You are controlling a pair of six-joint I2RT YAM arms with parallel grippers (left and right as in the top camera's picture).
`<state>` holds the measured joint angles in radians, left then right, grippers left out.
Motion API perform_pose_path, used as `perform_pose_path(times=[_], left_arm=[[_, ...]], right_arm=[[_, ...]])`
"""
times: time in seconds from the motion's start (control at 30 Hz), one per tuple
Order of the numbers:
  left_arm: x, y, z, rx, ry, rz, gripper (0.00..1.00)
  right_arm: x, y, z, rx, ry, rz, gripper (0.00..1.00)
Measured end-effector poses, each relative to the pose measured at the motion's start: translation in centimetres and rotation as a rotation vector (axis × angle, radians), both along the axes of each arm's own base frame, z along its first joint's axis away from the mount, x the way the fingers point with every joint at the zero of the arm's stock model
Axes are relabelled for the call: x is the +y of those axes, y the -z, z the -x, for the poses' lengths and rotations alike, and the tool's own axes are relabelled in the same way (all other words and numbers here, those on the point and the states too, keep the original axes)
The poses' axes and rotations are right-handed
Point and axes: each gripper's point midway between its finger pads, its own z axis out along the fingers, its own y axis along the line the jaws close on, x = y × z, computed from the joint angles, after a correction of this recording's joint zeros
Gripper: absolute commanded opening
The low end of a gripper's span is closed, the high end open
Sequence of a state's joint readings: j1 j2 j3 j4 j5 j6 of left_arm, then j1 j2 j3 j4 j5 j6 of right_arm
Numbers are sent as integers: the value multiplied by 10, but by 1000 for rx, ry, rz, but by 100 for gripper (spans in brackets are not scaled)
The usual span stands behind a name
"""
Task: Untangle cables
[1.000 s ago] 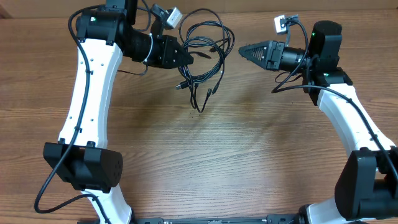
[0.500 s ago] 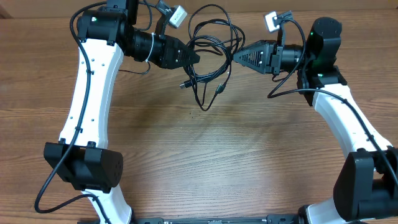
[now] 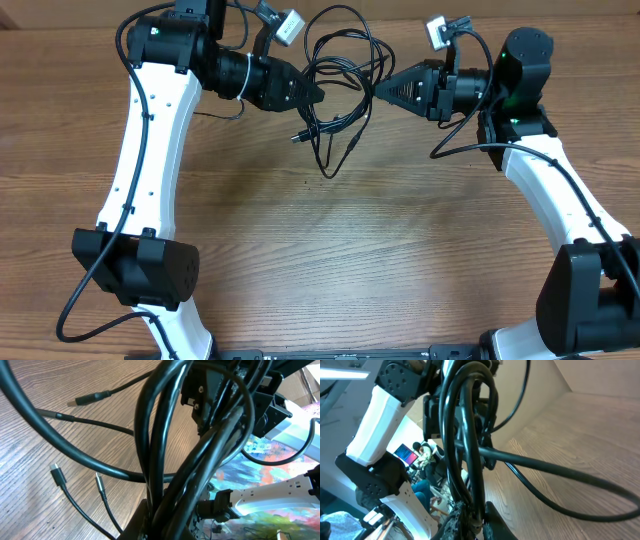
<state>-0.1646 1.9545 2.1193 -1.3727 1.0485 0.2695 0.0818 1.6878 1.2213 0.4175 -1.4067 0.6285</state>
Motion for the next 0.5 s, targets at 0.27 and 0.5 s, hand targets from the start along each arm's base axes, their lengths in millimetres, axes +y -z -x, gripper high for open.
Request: perform_pose_path(times=[0.27,0.5], left_arm=[[-7,-1,4,2,20,5,5],[-2,9,12,62,6,-46,6]], right_arm=[[0,-4,0,-16,-1,-5,4],[-12,-4,-6,2,28,-6,4]])
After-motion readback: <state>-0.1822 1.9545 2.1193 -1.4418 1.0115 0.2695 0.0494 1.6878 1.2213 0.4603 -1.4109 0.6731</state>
